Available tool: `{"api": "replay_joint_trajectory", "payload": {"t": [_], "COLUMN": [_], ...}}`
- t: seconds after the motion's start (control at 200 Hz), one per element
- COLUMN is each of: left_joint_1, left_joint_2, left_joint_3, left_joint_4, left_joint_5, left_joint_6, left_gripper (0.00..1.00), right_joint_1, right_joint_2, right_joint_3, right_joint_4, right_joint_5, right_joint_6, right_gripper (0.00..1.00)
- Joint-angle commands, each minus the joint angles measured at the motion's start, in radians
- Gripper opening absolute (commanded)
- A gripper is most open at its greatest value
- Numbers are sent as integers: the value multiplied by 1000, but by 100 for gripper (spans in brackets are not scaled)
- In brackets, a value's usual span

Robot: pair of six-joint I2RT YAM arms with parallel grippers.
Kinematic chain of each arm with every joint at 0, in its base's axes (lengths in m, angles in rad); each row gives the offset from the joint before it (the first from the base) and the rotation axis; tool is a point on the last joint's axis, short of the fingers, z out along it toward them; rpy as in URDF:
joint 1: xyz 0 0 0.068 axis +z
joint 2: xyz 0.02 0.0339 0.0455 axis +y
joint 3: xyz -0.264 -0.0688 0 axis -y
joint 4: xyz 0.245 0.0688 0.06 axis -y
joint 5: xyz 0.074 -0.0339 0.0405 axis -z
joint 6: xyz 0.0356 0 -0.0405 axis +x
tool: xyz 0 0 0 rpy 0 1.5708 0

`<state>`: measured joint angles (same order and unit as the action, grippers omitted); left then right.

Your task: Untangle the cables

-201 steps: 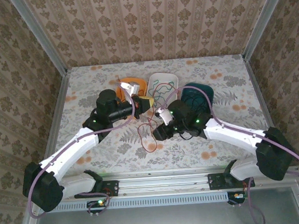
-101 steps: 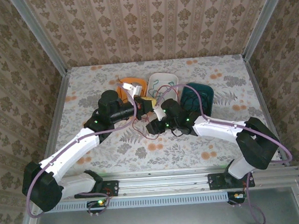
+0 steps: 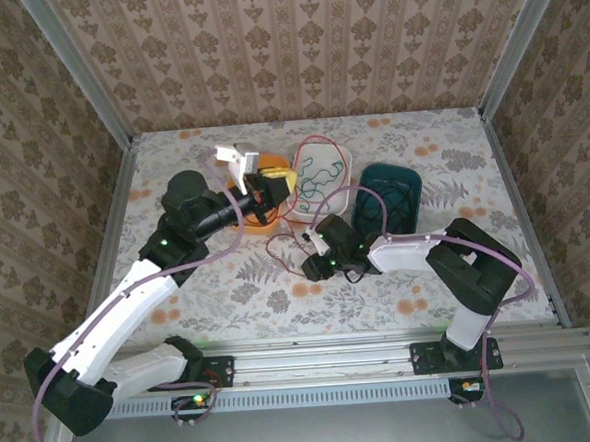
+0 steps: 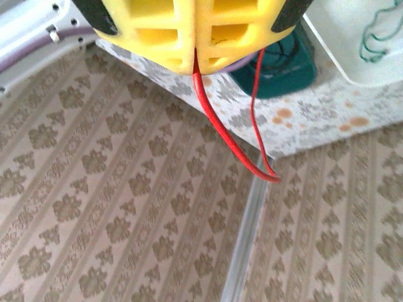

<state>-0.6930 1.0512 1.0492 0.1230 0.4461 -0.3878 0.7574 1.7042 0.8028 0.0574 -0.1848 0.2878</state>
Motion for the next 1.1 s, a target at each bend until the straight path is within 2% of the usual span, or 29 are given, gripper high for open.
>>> {"api": "replay_joint_trajectory", "payload": {"t": [0.0,0.195,0.43,0.445,0.63,0.915,1.09], "left_joint_1": [26,125,230,258,336,349,348], "left_joint_2": [3,52,127,135,269,577,690], "left_joint_3": [57,59,0,-1,7,99,115], "left_joint_4": [-105,-180,-156,-154,-162,-195,-165], "left_joint_5": [-125,-250,-242,-242,-242,-140,-198], "left_joint_6": [50,10,20,23,43,35,-2], "left_gripper": [0,0,0,0,0,0,0], "right_joint_1": [1,2,-2,-5,-26,-36,-38], "right_joint_2": [-62,-289,-538,-552,-616,-628,-634], "right_joint_3": [-40,-109,-140,-141,-146,-148,-137], "right_joint_4": [-27,-75,-200,-209,-262,-291,-309], "right_joint_5": [26,45,149,155,173,204,223], "right_joint_6": [-4,15,0,-2,-6,-2,-7], "right_gripper": [42,42,43,43,43,43,43]}}
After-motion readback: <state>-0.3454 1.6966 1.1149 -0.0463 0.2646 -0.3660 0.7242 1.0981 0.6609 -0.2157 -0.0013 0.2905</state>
